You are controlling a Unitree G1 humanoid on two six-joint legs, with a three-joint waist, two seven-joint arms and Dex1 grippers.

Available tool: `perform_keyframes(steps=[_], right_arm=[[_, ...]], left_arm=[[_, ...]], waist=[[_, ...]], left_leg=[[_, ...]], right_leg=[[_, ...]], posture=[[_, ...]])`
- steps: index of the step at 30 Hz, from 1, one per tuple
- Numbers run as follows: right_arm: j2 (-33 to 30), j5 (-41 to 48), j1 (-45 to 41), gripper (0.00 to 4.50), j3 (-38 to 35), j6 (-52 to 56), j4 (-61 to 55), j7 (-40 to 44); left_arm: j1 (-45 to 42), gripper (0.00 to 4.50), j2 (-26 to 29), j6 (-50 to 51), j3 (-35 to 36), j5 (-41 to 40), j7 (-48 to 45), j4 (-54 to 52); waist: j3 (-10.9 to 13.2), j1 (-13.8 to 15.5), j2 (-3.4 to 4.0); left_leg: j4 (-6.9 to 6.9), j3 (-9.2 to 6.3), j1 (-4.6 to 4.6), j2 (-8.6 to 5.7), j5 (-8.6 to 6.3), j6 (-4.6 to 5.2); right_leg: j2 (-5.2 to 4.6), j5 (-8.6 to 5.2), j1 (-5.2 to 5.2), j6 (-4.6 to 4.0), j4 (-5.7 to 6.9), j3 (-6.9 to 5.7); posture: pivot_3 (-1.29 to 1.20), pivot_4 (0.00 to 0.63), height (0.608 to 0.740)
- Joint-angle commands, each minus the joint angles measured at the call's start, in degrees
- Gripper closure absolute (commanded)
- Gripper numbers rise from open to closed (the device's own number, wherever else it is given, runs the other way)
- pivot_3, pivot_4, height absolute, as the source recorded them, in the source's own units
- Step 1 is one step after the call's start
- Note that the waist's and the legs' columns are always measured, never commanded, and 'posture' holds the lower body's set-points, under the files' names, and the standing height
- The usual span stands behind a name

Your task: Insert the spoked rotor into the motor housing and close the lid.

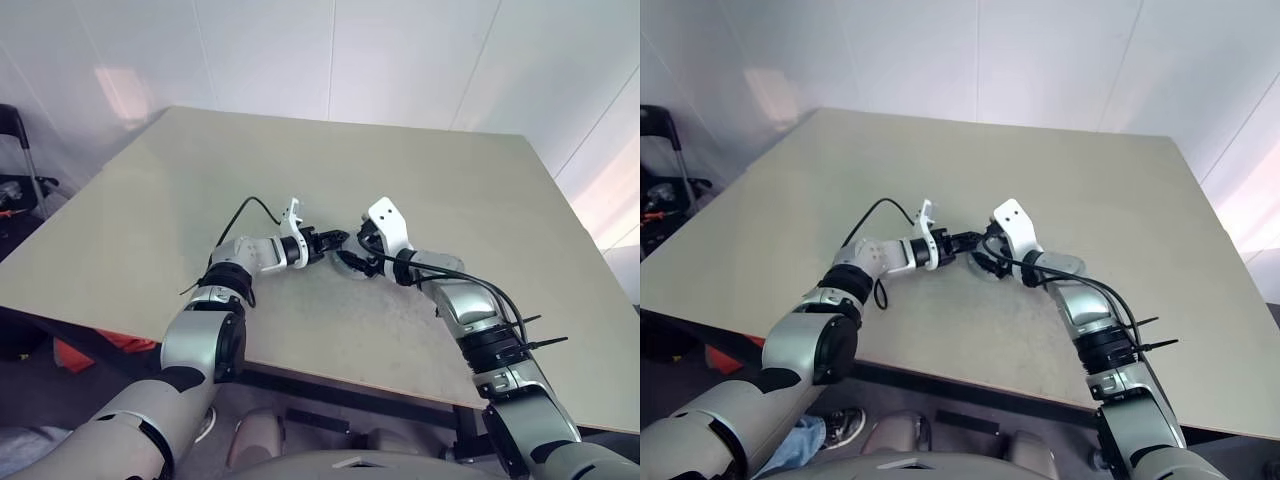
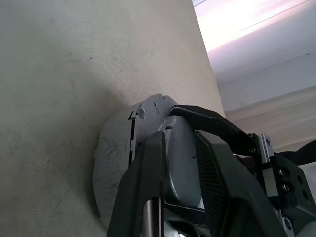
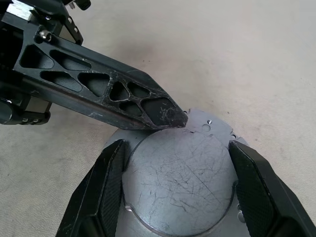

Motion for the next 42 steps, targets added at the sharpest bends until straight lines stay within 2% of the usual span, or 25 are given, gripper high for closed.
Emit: perform_keyframes(steps=[1,2,4,6,11,14,18,22,26,33,37,42], right_arm=[[-1.15,-2.25,1.39,1.30,0.45,3.50,4.04,-1.07],[-1.09,-1.62,1.25,1.30,0.09,3.47,3.76,-0.65],[-1.27,-0.51,1.03,0.56,-0.63,3.89,2.17,0.15],[-1.76,0.10,1.15,0.05,-1.34,3.78,-0.80,0.66],[-2.83,2.37,1.51,0.05,-4.29,5.74,-7.70,1.36],[-4.75,4.42,2.36,0.05,-5.97,6.93,-12.47,3.09],[-6.20,8.54,2.43,0.05,-10.60,12.06,-16.42,2.96],[-7.26,13.61,3.44,0.05,-16.08,20.65,-19.32,2.66],[-6.87,16.58,5.22,0.05,-21.03,32.60,-18.63,-1.35],[-1.71,20.90,7.72,0.05,-30.36,49.45,-15.89,-7.67],[6.81,23.94,-0.11,0.05,-43.41,58.87,-12.18,-12.04],[14.04,22.03,-4.94,0.05,-48.64,62.28,-10.35,-17.06]], left_arm=[[1.45,3.46,0.65,1.75,-1.19,2.42,0.53,1.27],[1.57,3.46,0.67,1.94,-1.19,2.44,0.45,1.13],[1.84,3.50,0.73,2.19,-1.29,2.55,0.32,0.87],[2.06,3.50,0.73,2.28,-1.34,2.62,0.21,0.75],[2.54,3.50,0.48,3.05,-1.94,2.82,-0.69,-0.16],[3.18,3.50,-0.09,4.12,-3.35,3.29,-2.06,-1.44],[3.70,3.50,-0.55,4.98,-4.10,3.17,-2.95,-2.83],[4.10,3.50,-0.98,4.96,-4.57,3.53,-3.02,-3.09],[4.20,3.50,-1.10,4.87,-5.06,3.86,-3.31,-3.14],[3.99,3.50,-1.53,4.03,-4.80,4.13,-2.91,-2.89],[4.25,3.50,-1.55,3.98,-4.81,4.49,-2.59,-3.30],[4.28,3.50,-1.45,3.51,-4.48,4.82,-1.96,-3.41]], waist=[[0.00,-0.02,0.00],[0.00,-0.02,0.00],[0.00,-0.02,0.00],[0.00,-0.02,0.00],[0.01,-0.01,0.01],[0.03,0.14,0.02],[0.04,0.61,0.03],[0.04,0.83,0.04],[0.04,0.91,0.04],[-0.06,0.95,0.23],[-0.11,0.71,0.30],[-0.15,0.74,0.38]], left_leg=[[-0.03,0.00,0.06,0.00,0.00,0.00],[-0.06,0.00,0.09,-0.01,0.00,-0.01],[-0.14,0.00,0.16,-0.03,0.01,-0.02],[-0.21,0.00,0.18,-0.04,0.01,-0.02],[-0.42,0.00,0.09,-0.07,0.01,-0.02],[-0.62,0.00,-0.03,-0.15,0.00,0.02],[-0.63,0.00,-0.34,-0.24,-0.06,0.11],[-0.68,0.02,-0.37,-0.29,-0.08,0.15],[-0.70,0.02,-0.36,-0.35,-0.10,0.17],[-0.75,0.03,-0.23,-0.42,-0.08,0.12],[-0.83,0.03,-0.05,-0.44,-0.07,0.10],[-0.99,0.03,-0.05,-0.45,0.00,-0.04]], right_leg=[[0.00,-0.05,0.06,0.09,-0.04,0.00],[0.00,-0.07,0.09,0.12,-0.06,0.00],[-0.01,-0.08,0.14,0.14,-0.11,0.00],[-0.01,-0.08,0.18,0.15,-0.21,0.00],[0.00,-0.07,0.14,0.13,-0.46,-0.01],[-0.01,0.13,0.10,-0.20,-0.74,-0.01],[-0.07,0.10,-0.18,-0.15,-0.79,-0.01],[-0.13,0.04,-0.22,-0.07,-0.80,-0.03],[-0.20,0.02,-0.17,-0.05,-0.86,-0.05],[-0.28,-0.01,-0.04,0.02,-0.89,-0.07],[-0.29,-0.06,0.09,0.08,-0.94,-0.07],[-0.29,-0.07,0.03,0.08,-0.94,-0.07]], posture=[[0.00,0.000,0.740],[0.00,0.000,0.740],[0.00,0.000,0.740],[0.00,0.000,0.740],[0.00,0.000,0.740],[0.00,0.000,0.740],[0.00,0.000,0.740],[0.00,0.000,0.740],[0.00,0.000,0.740],[0.00,0.000,0.740],[0.00,0.000,0.740],[0.00,0.000,0.740]])
